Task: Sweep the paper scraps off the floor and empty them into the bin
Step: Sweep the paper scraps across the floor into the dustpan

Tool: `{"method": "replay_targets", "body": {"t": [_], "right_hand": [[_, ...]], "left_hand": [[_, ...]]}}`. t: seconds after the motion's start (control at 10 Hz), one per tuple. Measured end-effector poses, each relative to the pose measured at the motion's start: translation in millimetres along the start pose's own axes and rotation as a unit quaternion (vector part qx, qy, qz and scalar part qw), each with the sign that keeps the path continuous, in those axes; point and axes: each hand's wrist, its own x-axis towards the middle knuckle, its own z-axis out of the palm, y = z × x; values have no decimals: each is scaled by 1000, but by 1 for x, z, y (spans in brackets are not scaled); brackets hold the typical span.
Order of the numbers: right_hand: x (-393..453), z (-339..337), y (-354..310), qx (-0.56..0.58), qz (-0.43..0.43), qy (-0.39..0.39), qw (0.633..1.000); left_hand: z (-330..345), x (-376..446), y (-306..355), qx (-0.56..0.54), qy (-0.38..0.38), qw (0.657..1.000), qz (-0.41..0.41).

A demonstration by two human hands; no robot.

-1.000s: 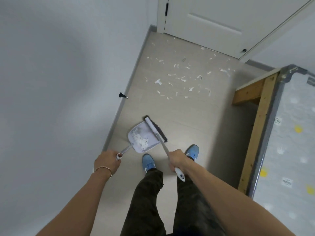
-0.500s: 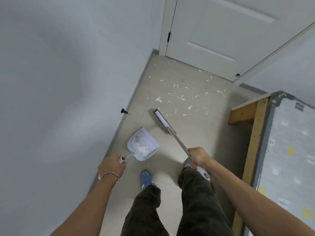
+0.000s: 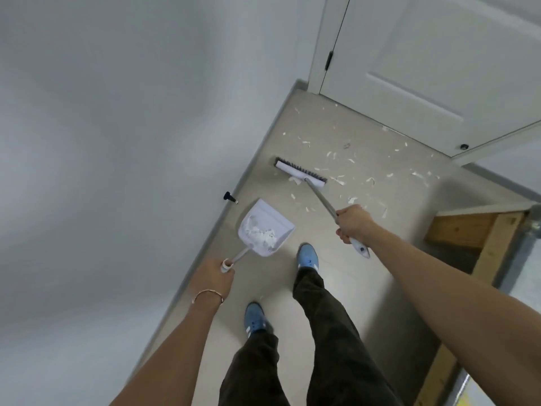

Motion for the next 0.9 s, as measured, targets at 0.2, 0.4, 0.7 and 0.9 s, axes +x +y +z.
{"method": "replay_targets", "body": {"t": [0.2, 0.4, 0.7, 0.9], "right_hand": [[48, -22, -54, -150, 10, -17, 989], [44, -19, -44, -260, -23, -40, 965], [-22, 9, 33, -170, 7, -68, 983], [-60, 22, 80, 53, 61, -37, 996]], "left_hand": [[-10, 14, 31, 12, 9, 999, -32], [-7, 25, 31, 30, 21, 999, -35], [-8, 40, 17, 89, 20, 996, 13], [-13, 55, -11, 140, 11, 987, 73]]}}
